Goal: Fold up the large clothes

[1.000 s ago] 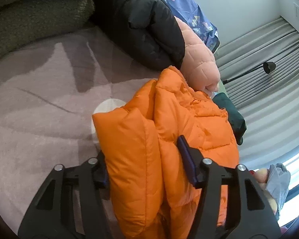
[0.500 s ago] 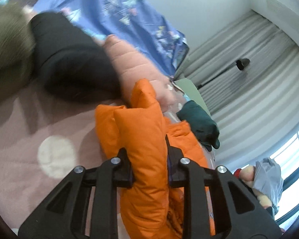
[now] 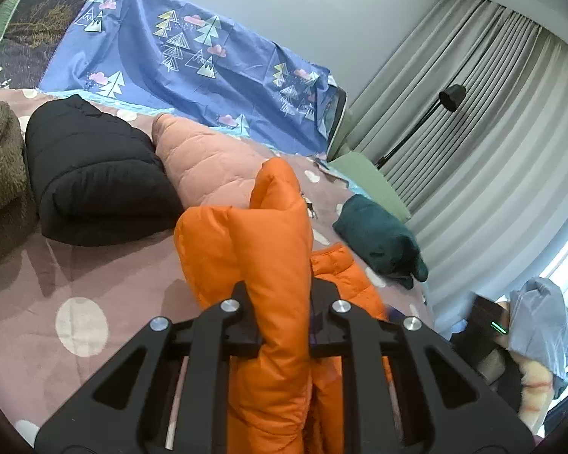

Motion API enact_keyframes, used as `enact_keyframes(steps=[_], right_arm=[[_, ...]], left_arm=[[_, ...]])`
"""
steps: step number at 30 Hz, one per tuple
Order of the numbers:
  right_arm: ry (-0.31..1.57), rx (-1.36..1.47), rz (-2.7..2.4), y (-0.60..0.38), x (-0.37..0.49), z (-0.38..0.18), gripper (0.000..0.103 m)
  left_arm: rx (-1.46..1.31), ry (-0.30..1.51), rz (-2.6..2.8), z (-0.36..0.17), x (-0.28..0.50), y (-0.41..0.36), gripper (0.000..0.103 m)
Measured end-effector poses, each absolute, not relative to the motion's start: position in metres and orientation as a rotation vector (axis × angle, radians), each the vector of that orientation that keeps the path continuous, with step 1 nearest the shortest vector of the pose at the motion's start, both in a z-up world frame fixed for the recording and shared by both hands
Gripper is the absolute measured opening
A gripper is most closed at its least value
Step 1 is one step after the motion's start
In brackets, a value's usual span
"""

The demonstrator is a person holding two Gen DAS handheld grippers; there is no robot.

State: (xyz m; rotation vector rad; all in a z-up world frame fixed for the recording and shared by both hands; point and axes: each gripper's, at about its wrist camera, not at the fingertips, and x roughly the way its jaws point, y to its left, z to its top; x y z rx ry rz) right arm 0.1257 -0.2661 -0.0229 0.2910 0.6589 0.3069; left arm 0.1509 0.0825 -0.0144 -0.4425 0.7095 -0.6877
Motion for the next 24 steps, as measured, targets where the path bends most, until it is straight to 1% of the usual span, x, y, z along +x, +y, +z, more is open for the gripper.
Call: enact_keyframes(steps=[2, 4, 5, 7, 9, 11, 14, 17, 19, 21, 24], right_arm=[[0.76, 0.304, 0.345, -0.247, 0.17, -0.046, 0.023], [0.874, 0.323, 0.371, -0.224, 0.207, -0.077, 0.02], [0.901, 0.3, 0.355, -0.21, 0.218, -0.096, 0.016], [0.897, 0.323, 0.363, -0.198, 0.227, -0.112, 0.013], [0.892, 0.305, 0.36, -0.189, 0.23, -0.112, 0.013], [0.894, 0.301, 0.368, -0.187, 0.231, -0.114, 0.013], [0.908, 0.358, 0.386, -0.2, 0.236, -0.114, 0.013], [0.917, 0.428, 0.362, -0.22, 0.227, -0.101, 0.014], [0.89, 0.466, 0.339, -0.239, 0.212, -0.084, 0.015], [0.81, 0.486, 0.309, -0.264, 0.183, -0.062, 0.017], [0.751, 0.529, 0.355, -0.292, 0.137, -0.048, 0.017]], left_arm=[[-0.448, 0.715, -0.687, -0.013, 0.15, 0.076, 0.015], [-0.442, 0.721, -0.681, -0.009, 0.149, 0.07, 0.014], [-0.44, 0.722, -0.683, -0.005, 0.149, 0.065, 0.014], [-0.418, 0.753, -0.669, -0.004, 0.154, 0.052, 0.014], [-0.405, 0.781, -0.666, -0.007, 0.163, 0.036, 0.014], [-0.455, 0.82, -0.694, -0.009, 0.174, 0.025, 0.014], [-0.51, 0.891, -0.713, -0.006, 0.191, -0.006, 0.016], [-0.467, 0.928, -0.715, 0.001, 0.192, -0.035, 0.017], [-0.418, 0.934, -0.713, 0.005, 0.189, -0.051, 0.018], [-0.394, 0.939, -0.71, 0.008, 0.189, -0.062, 0.018], [-0.386, 0.953, -0.705, 0.006, 0.19, -0.073, 0.02]])
